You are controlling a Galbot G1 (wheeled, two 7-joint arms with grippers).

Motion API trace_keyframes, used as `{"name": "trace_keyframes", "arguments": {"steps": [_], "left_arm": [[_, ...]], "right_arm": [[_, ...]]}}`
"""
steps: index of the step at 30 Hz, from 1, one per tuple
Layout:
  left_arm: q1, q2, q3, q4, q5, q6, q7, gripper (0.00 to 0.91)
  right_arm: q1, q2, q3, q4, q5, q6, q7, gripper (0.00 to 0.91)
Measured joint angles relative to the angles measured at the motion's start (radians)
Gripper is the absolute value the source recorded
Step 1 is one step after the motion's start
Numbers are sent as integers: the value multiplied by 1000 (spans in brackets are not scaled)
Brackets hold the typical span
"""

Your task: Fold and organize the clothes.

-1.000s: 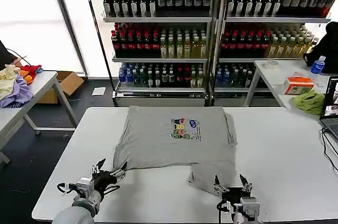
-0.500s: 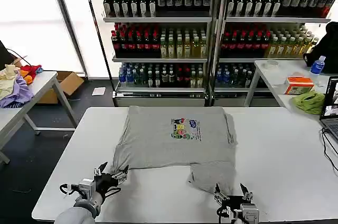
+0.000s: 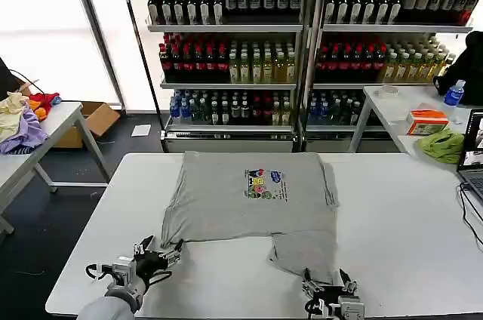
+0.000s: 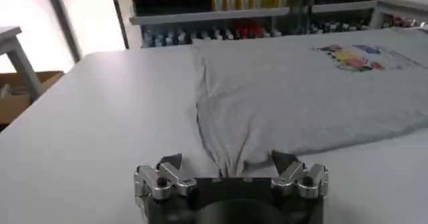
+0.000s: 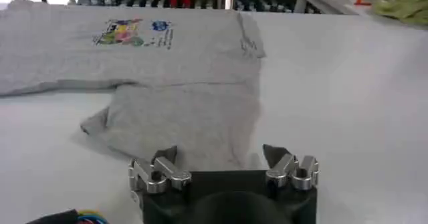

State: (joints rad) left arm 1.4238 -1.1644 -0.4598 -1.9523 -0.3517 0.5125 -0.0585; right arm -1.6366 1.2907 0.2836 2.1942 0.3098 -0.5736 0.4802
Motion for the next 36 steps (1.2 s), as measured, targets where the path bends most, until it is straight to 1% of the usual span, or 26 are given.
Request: {"name": "trace_keyframes", "arguments": {"steps": [1, 26, 31, 36], "left_arm": [[1, 0, 2, 1, -1, -1, 1, 10], [33, -35, 18, -7, 25, -1, 10, 0], [33, -42, 12, -5, 25, -2, 13, 0], [41, -52, 2, -12, 27, -24, 10, 0]], "right_arm": [[-1, 0, 1, -1, 0, 1, -1, 0], [20, -5, 5, -29, 31, 30, -17, 0], [22, -9, 14, -13, 30, 36, -27, 0], [39, -4, 35, 25, 10, 49, -48, 0]]}}
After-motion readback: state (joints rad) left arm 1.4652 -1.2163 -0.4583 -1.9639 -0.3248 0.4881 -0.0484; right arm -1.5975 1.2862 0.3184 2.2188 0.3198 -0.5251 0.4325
